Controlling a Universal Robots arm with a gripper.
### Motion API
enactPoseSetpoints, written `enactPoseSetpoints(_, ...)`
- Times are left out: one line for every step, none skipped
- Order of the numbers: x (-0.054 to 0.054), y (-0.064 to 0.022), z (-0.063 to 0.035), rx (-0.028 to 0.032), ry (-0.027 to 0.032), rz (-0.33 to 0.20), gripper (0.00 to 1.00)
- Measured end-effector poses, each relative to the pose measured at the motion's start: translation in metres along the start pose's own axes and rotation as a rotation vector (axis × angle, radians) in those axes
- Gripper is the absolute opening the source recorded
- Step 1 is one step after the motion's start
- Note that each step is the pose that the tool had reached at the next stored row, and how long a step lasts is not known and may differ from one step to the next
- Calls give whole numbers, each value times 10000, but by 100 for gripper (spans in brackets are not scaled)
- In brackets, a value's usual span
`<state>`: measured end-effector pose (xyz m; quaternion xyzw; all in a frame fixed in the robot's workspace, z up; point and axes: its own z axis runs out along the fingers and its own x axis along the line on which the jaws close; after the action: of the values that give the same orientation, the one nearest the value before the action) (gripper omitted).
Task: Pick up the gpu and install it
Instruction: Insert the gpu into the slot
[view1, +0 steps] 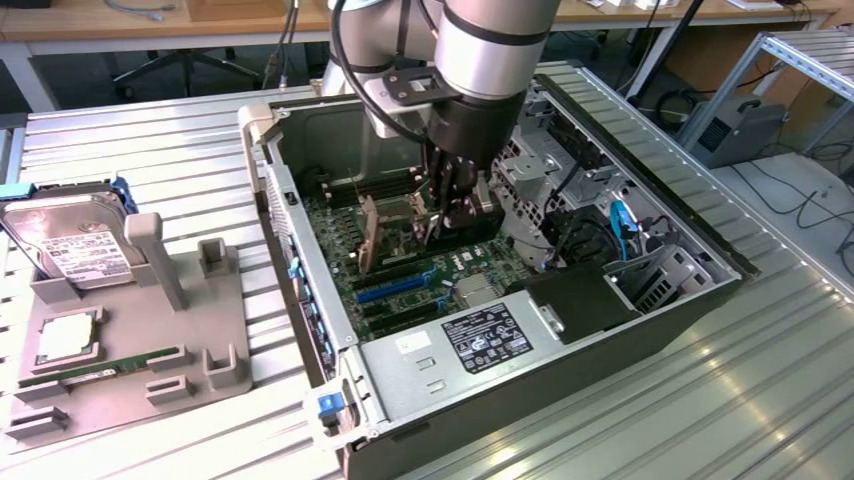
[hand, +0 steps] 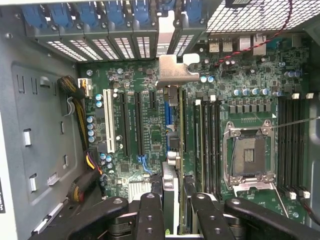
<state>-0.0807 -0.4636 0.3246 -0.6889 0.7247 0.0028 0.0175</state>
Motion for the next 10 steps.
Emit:
enactPoseSetpoints(1,0,2,0,0,0,27)
enactPoseSetpoints(3,0,6,0,0,0,27)
enactPoseSetpoints(4,0,9,0,0,0,27)
enactPoseSetpoints(5,0,11,0,0,0,27)
enactPoseSetpoints(7,0,14,0,0,0,27)
enactPoseSetpoints(8,0,18,0,0,0,27)
enactPoseSetpoints(10,0,20,0,1,-1,27)
enactPoseSetpoints(11,0,22,0,1,0,27)
enactPoseSetpoints(11,0,24,0,1,0,27)
enactPoseSetpoints(12,0,26,0,0,0,27)
